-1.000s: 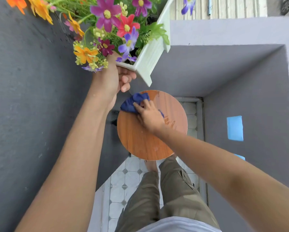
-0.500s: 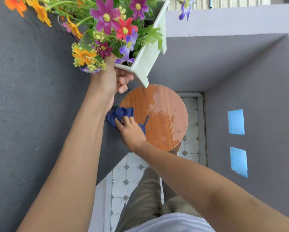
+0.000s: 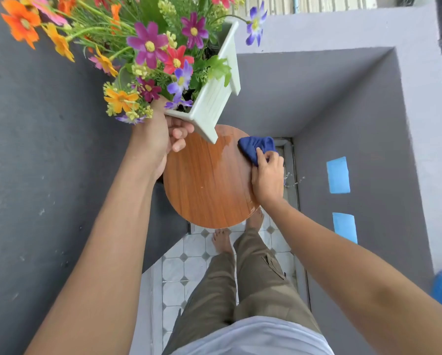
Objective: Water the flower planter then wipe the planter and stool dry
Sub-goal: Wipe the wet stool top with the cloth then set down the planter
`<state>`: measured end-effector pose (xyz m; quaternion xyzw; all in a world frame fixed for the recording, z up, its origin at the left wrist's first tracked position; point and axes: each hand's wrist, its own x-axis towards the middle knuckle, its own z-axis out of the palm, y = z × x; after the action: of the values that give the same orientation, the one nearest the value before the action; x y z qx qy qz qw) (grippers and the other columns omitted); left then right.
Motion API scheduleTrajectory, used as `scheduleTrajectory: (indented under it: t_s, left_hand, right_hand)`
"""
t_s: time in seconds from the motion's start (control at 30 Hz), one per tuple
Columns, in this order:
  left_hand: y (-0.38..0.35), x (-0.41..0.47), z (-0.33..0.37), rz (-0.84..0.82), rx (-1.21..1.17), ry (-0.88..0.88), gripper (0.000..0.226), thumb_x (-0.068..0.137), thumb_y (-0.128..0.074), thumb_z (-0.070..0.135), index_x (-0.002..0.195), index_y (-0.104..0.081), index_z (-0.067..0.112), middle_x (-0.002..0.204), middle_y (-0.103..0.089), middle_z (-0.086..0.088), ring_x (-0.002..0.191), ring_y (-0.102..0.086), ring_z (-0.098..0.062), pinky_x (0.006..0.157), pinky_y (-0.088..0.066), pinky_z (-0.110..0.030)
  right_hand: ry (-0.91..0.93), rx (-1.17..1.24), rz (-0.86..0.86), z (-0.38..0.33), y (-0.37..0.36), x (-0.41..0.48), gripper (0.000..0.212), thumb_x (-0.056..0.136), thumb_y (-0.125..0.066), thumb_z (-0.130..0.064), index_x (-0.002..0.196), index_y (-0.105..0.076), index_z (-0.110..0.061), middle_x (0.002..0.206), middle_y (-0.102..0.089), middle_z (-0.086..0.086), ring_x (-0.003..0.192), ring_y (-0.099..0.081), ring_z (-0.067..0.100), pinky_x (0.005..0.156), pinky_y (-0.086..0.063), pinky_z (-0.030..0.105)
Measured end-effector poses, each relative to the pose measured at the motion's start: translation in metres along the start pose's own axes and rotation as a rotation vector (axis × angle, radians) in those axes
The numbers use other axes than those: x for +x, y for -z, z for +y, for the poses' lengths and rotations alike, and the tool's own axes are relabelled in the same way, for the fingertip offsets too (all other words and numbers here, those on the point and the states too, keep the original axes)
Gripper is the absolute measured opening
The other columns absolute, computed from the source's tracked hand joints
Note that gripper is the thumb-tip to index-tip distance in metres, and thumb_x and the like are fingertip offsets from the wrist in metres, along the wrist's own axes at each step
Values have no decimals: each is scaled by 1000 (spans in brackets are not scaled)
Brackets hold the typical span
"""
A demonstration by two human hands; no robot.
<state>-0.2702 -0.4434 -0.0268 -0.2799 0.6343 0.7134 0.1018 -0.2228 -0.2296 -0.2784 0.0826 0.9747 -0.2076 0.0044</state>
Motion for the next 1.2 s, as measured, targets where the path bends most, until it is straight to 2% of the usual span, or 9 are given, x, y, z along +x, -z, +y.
scheduleTrajectory:
  t_s: [0.13, 0.27, 0.37, 0.43, 0.57, 0.67, 0.87, 1.1, 1.2]
  left_hand:
    - [-1, -6, -4, 0, 10, -9, 40, 99, -27, 19, 73, -55, 9, 57, -59, -10, 41, -36, -8, 36, -25, -20]
    - [-4, -7, -6, 1, -5, 1, 38, 99, -28, 19, 72, -54, 11, 55, -59, -8, 40, -36, -8, 36, -24, -20]
    - [-4, -7, -8, -7, -5, 3, 38, 99, -29, 19, 72, -54, 13, 54, -60, -8, 40, -36, -8, 36, -24, -20]
    - [-3, -7, -9, -24, 5, 4, 38, 99, -28, 19, 73, -54, 13, 56, -60, -9, 41, -36, -8, 36, -25, -20]
    - [0, -7, -8, -38, 3, 2, 37, 99, -30, 19, 71, -53, 13, 61, -59, -13, 41, -37, -8, 36, -25, -20]
    - [0, -8, -5, -44, 8, -8, 37, 98, -31, 19, 70, -55, 13, 62, -60, -13, 42, -37, -9, 37, -25, -21]
    - [-2, -14, -3, -33, -1, -14, 37, 99, -31, 19, 69, -53, 15, 63, -60, -14, 43, -36, -10, 38, -24, -21]
    - [1, -13, -3, -25, 14, -5, 34, 97, -28, 15, 71, -51, 13, 64, -59, -14, 43, -37, -9, 38, -24, -22]
    - [1, -12, -4, -16, 1, -2, 33, 97, -28, 16, 73, -50, 14, 65, -59, -15, 42, -37, -9, 39, -24, -22]
  right_hand:
    - [85, 63, -56, -45, -15, -35, 49, 85, -57, -2, 134, -56, -11, 107, -55, 12, 95, -49, 30, 79, -49, 42]
    - [277, 155, -182, -92, -34, -104, 54, 79, -65, -2, 132, -58, -10, 104, -56, 13, 87, -51, 32, 70, -49, 43]
    - [506, 183, -315, -92, -38, -147, 54, 82, -68, -9, 135, -56, -12, 108, -54, 9, 89, -50, 30, 70, -48, 42]
    - [557, 189, -337, -72, -30, -156, 51, 87, -65, -15, 137, -55, -14, 111, -54, 8, 93, -51, 29, 72, -46, 40]
    - [388, 205, -256, -12, -1, -135, 50, 88, -65, -11, 137, -57, -11, 113, -54, 10, 100, -50, 27, 82, -49, 39]
    - [201, 159, -168, 25, 15, -99, 48, 89, -66, -9, 136, -57, -9, 113, -53, 12, 103, -49, 28, 81, -51, 43]
    - [-106, 140, -49, 31, 25, -50, 44, 93, -57, -10, 137, -54, -15, 121, -50, 12, 113, -45, 28, 79, -53, 43]
    - [61, 174, -148, -25, 7, -128, 56, 80, -66, -3, 135, -58, -12, 110, -54, 9, 97, -51, 26, 66, -52, 35]
    - [234, 199, -231, -36, 2, -160, 55, 77, -74, -7, 130, -62, -13, 106, -55, 7, 94, -53, 25, 63, -53, 33]
